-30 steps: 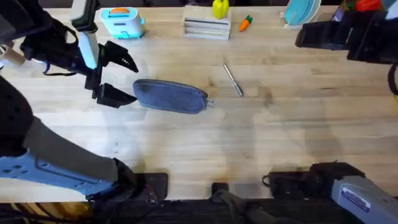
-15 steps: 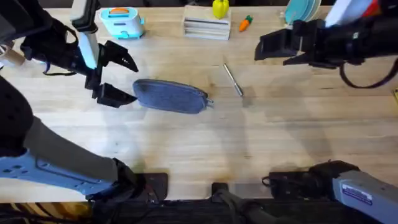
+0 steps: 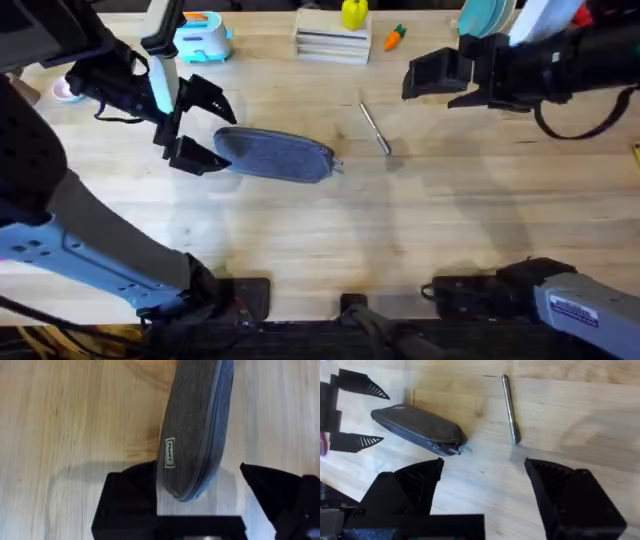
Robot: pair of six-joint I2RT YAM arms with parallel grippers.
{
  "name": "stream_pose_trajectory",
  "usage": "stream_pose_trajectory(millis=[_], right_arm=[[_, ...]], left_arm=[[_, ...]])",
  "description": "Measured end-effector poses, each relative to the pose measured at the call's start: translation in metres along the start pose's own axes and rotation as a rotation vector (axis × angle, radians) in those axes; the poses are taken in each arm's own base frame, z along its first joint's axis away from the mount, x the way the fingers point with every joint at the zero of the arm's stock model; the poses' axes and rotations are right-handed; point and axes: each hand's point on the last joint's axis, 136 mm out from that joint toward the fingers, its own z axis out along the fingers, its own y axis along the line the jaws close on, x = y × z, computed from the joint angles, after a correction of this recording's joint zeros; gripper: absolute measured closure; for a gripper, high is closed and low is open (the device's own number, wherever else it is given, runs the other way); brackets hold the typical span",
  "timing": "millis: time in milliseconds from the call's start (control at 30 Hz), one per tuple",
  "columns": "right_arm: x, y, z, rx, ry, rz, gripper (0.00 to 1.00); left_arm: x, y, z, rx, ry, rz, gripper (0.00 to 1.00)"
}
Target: Unzip the bag, pick up the pens from the table one at a time and place them inside, then zip the bag closed.
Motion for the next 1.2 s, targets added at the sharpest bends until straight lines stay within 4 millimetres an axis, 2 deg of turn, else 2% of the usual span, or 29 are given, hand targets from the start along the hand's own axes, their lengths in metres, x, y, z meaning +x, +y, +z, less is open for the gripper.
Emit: stream_pose_trajectory(millis=[33, 233, 300, 333, 667, 700, 767, 1033, 1200], right_arm=[[0.0, 0.0, 0.0, 0.0, 0.0, 0.0, 0.004], [0.0, 0.0, 0.0, 0.0, 0.0, 0.001, 0.004], [0.0, 0.0, 0.0, 0.0, 0.0, 0.001, 0.004], [0.0, 0.0, 0.0, 0.0, 0.0, 0.001, 0.004], [0.005, 0.006, 0.002, -0.009, 0.018, -0.008, 0.004], [0.014, 0.018, 0.005, -0.031, 0.045, -0.043, 0.004], [0.02, 0.025, 0.009, -0.045, 0.062, -0.068, 0.004], [0.051, 0.049, 0.047, -0.169, 0.108, -0.116, 0.004], [0.06, 0.058, 0.063, -0.228, 0.105, -0.089, 0.004]], left_arm=[[0.0, 0.0, 0.0, 0.0, 0.0, -0.002, 0.069], [0.0, 0.0, 0.0, 0.0, 0.0, 0.003, 0.606], [0.0, 0.001, 0.0, -0.002, 0.001, 0.006, 0.844], [0.0, 0.001, 0.0, -0.002, 0.001, 0.009, 0.926], [0.0, 0.001, 0.001, -0.001, 0.003, 0.012, 0.96], [0.0, 0.001, 0.001, -0.001, 0.003, 0.012, 0.96], [0.0, 0.001, 0.001, -0.001, 0.003, 0.012, 0.96], [0.0, 0.001, 0.001, -0.001, 0.003, 0.012, 0.96], [0.0, 0.001, 0.001, -0.001, 0.003, 0.012, 0.96]])
